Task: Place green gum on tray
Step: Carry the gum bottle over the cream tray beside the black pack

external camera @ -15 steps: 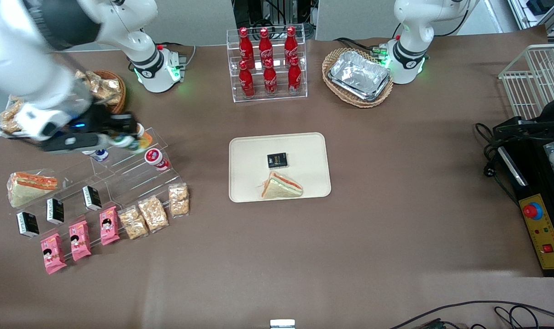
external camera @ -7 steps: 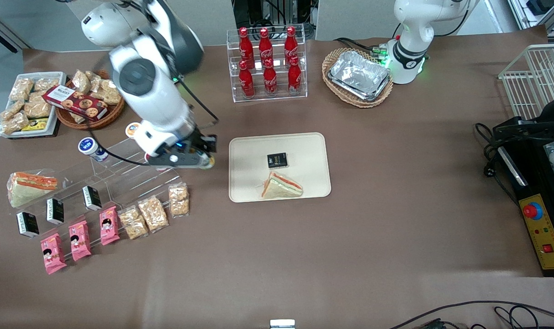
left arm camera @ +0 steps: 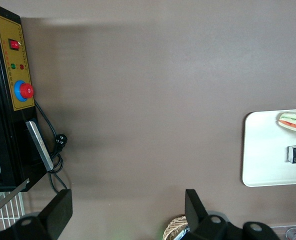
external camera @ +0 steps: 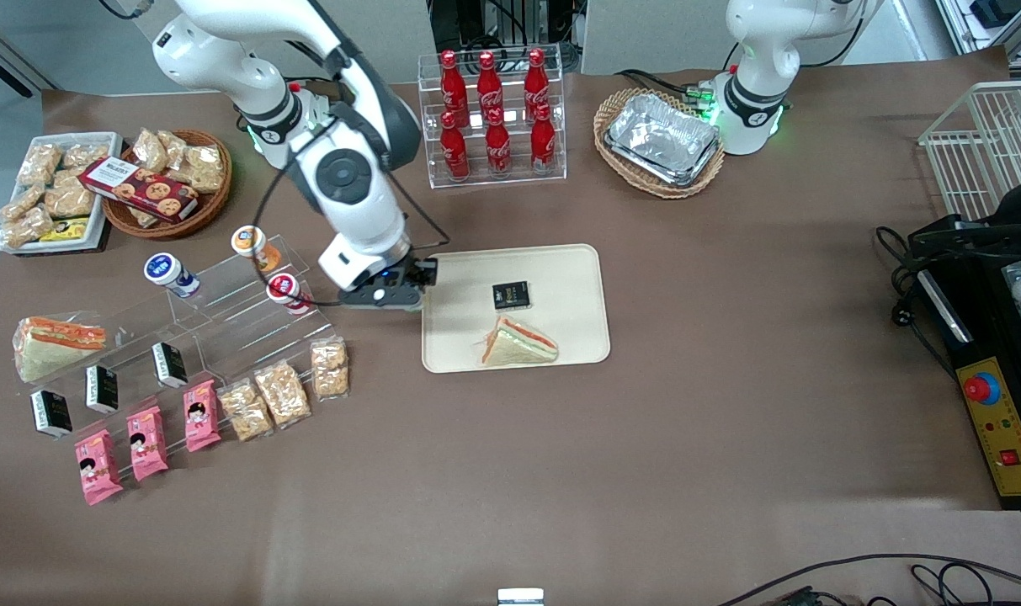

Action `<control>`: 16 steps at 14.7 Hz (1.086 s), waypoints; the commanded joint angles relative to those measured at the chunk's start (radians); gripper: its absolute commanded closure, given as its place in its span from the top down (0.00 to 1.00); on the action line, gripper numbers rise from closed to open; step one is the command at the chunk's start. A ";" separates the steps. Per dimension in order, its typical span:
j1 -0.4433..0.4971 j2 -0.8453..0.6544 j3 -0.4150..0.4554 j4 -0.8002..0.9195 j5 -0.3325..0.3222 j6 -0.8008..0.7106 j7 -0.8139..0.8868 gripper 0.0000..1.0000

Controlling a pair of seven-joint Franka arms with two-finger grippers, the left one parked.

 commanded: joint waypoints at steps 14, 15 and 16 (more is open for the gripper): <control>0.152 0.184 -0.012 -0.094 0.073 0.301 0.128 1.00; 0.152 0.187 -0.012 -0.094 0.073 0.301 0.128 1.00; 0.152 0.187 -0.012 -0.094 0.073 0.301 0.128 1.00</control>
